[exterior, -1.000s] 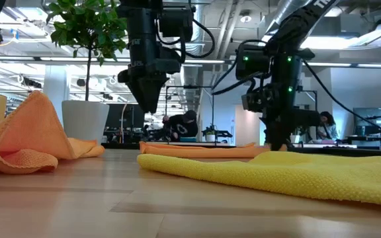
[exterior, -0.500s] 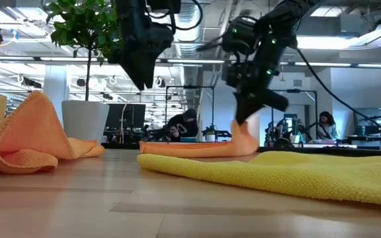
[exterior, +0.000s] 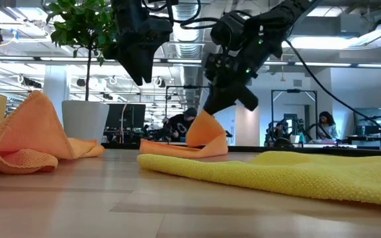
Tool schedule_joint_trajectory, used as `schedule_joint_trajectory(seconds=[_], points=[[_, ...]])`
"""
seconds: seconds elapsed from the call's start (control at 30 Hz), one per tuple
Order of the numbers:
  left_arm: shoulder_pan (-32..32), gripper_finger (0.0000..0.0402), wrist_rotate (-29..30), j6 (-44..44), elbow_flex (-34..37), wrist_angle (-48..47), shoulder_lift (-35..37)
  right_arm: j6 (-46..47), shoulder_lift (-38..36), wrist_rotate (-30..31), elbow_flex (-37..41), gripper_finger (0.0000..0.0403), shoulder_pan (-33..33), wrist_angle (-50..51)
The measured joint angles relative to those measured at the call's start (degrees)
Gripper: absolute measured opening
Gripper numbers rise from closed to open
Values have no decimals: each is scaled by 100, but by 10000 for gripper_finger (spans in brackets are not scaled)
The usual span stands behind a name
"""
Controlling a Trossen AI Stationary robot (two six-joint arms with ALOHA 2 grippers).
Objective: Fold microfiber towels
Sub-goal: Fold the top orange microfiber towel
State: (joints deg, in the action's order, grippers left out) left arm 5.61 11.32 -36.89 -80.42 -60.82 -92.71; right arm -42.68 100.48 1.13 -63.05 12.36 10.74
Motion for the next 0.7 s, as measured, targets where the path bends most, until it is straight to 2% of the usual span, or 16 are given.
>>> schedule_joint_trajectory(seconds=[0.6,0.7], points=[[-42,139,-3,-287,0,-11,5,61,18,-149,0,7,-179,-1138],[-49,139,0,-299,0,-4,46,65,18,-321,0,7,-175,-1256]])
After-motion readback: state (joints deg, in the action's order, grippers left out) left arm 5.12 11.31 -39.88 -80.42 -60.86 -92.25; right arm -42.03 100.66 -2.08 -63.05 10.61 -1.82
